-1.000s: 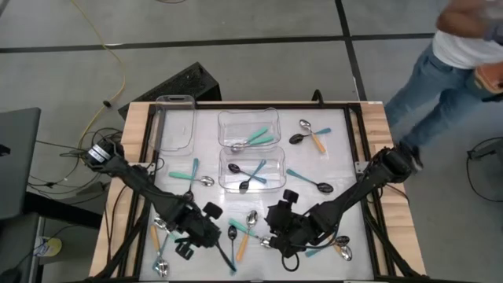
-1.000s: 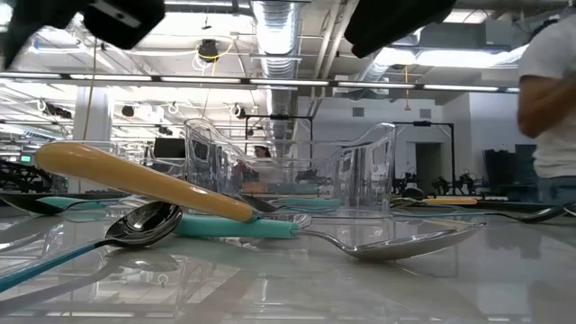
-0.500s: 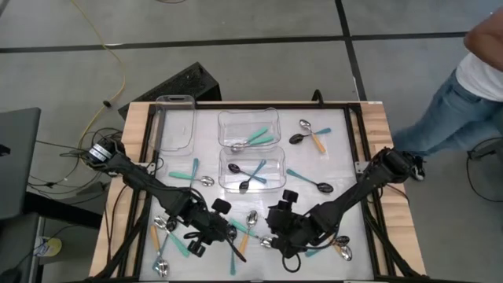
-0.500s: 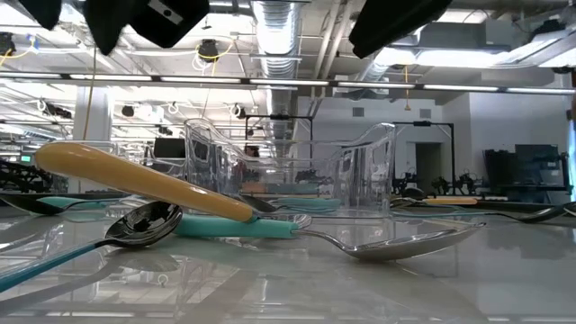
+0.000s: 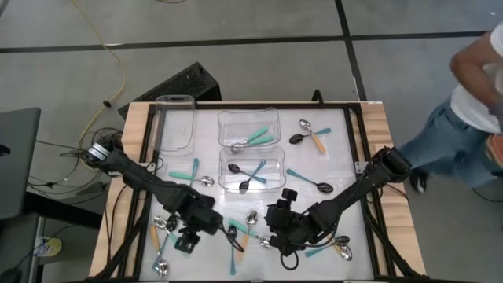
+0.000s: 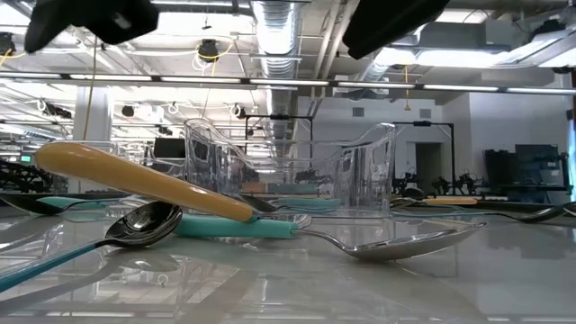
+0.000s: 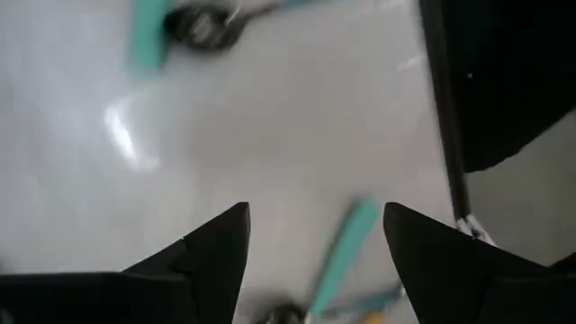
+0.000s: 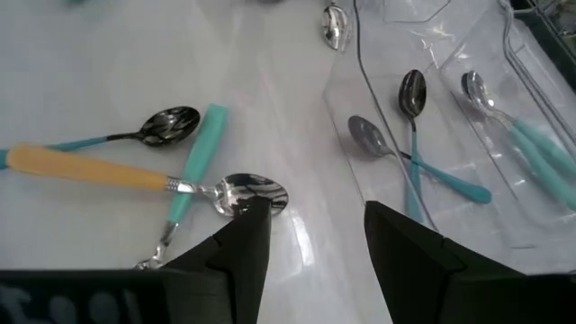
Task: Sort silverware by color (type)
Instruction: Put the green spoon into the top right transparent bin, then put the blue spoon into the bottom transparent bin
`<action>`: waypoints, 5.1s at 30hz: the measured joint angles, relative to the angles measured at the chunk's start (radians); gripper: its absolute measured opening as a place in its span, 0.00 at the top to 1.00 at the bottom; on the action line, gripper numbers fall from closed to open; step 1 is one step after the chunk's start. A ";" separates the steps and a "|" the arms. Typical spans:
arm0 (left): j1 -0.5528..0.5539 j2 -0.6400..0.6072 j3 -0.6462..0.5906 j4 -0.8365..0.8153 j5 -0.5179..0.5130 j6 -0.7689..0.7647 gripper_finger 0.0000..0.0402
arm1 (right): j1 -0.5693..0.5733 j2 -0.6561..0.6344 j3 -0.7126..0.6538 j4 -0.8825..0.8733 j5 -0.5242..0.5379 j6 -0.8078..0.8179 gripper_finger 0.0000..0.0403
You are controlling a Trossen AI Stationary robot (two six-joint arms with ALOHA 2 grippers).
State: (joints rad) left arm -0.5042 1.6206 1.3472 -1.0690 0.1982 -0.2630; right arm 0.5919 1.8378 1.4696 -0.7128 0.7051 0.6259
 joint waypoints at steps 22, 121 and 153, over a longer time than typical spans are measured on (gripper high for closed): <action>-0.467 -0.081 -0.371 0.267 -0.267 -0.350 0.45 | 0.021 0.000 -0.034 0.124 0.002 0.054 0.50; 1.033 0.347 0.485 0.055 -0.035 0.783 0.43 | -0.225 -0.945 -0.569 0.225 -0.407 -0.097 0.50; 0.817 -0.611 -0.320 0.531 0.016 0.240 0.60 | -0.612 -0.731 -0.644 -0.200 -0.629 -0.256 0.50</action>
State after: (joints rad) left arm 0.3130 1.0099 1.0269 -0.5378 0.2146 -0.0227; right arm -0.0201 1.1067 0.8257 -0.9125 0.0760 0.3700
